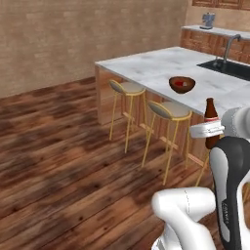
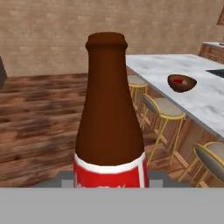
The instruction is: Open the fridge, grab two sodas, and place both sodas inside the bowl with ice on the dining counter.
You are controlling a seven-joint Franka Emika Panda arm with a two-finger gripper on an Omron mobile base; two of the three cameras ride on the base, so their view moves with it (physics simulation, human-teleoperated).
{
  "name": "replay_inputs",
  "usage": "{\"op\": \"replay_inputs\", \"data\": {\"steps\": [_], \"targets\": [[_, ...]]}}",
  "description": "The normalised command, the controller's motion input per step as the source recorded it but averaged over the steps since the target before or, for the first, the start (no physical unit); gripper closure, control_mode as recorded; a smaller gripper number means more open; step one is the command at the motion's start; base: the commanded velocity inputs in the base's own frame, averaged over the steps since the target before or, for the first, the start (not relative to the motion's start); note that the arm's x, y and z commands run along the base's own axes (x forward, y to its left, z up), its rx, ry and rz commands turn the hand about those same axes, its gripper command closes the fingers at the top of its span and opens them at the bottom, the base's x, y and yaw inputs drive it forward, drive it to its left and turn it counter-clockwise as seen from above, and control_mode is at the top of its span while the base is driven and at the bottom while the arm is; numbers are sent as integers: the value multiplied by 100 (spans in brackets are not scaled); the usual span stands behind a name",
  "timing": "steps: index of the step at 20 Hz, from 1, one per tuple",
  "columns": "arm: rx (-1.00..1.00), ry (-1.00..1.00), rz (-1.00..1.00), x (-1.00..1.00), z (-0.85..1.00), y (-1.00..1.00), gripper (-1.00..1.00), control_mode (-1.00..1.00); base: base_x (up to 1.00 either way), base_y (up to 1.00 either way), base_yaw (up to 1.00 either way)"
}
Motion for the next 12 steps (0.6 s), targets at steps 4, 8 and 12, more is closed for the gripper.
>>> {"op": "replay_inputs", "data": {"steps": [4,8,12], "targets": [[0,0,0,0,0,0,100,100,89,54,-41],[0,0,0,0,0,0,100,100,79,52,-43],[0,0,0,0,0,0,100,100,73,50,-45]]}}
